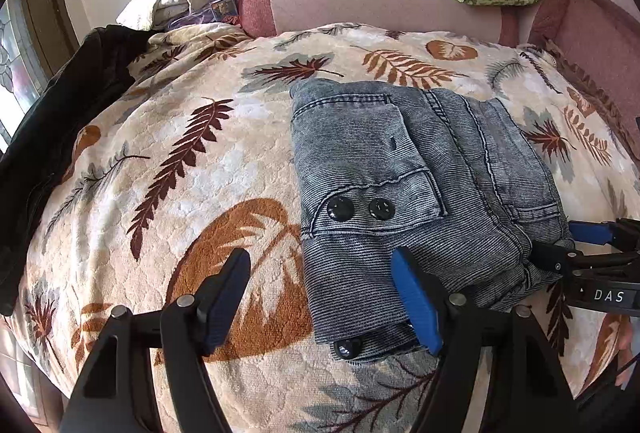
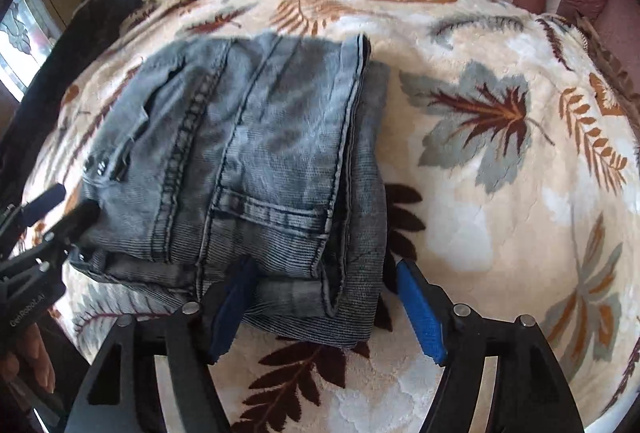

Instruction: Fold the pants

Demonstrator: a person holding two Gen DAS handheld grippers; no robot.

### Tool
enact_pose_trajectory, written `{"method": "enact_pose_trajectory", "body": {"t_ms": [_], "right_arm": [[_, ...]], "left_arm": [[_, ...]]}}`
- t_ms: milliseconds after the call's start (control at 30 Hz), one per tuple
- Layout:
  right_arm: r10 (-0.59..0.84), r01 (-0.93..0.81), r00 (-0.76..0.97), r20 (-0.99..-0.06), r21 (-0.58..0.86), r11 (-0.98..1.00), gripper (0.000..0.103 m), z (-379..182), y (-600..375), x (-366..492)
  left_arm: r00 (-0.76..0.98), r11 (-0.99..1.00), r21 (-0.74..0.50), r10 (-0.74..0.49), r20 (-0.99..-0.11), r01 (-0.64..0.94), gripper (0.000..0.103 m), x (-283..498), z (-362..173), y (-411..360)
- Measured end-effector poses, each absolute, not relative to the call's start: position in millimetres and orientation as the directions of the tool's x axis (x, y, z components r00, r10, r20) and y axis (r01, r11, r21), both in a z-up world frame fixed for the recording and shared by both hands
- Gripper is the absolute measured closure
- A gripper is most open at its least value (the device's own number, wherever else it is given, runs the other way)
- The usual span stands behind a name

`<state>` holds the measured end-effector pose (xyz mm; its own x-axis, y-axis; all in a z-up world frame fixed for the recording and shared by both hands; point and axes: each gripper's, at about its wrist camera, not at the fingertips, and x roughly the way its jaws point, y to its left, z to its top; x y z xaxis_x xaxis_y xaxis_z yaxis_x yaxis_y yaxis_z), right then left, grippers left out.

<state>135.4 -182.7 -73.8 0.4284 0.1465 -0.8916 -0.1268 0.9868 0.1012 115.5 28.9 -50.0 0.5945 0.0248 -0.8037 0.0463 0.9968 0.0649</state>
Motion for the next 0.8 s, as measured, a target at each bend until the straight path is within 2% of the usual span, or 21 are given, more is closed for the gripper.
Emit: {"method": "enact_pose_trajectory", "body": {"t_ms": [133,300,400,533,800], "right_arm": [[0.157,-0.121,0.441,-0.883,0.115,0.986,0.020,-59.1,-189.1,130.8],[0.209,-0.133,0.564,-0.799,0.162,0.978,0.019,-29.5,-195.9,90.0],[0.212,-0.132,0.646,-0.733,0.166,0.977,0.009,-22.8,-200.9,56.2],[0.214,-0.113,0.705,-0.676,0.190,0.975,0.007,-29.9,-209.3,27.6],[0.237,-0.058,0.697,-0.677,0.277,0.959,0.007,-53.7,-230.4,25.9]], "left_arm": [[0.585,0.998,0.048,0.016,-0.811,0.040,0.029,114.8,-42.0,30.9],[0.619,1.000,-0.012,-0.026,-0.785,0.026,0.029,92.1,-27.6,34.3],[0.658,0.999,-0.034,-0.035,-0.752,0.014,0.028,70.4,-25.8,35.2],[0.662,0.999,-0.043,-0.035,-0.748,0.005,0.028,47.2,-36.1,33.8],[0.654,1.000,-0.005,0.000,-0.757,-0.006,0.028,29.9,-50.5,31.2]]}}
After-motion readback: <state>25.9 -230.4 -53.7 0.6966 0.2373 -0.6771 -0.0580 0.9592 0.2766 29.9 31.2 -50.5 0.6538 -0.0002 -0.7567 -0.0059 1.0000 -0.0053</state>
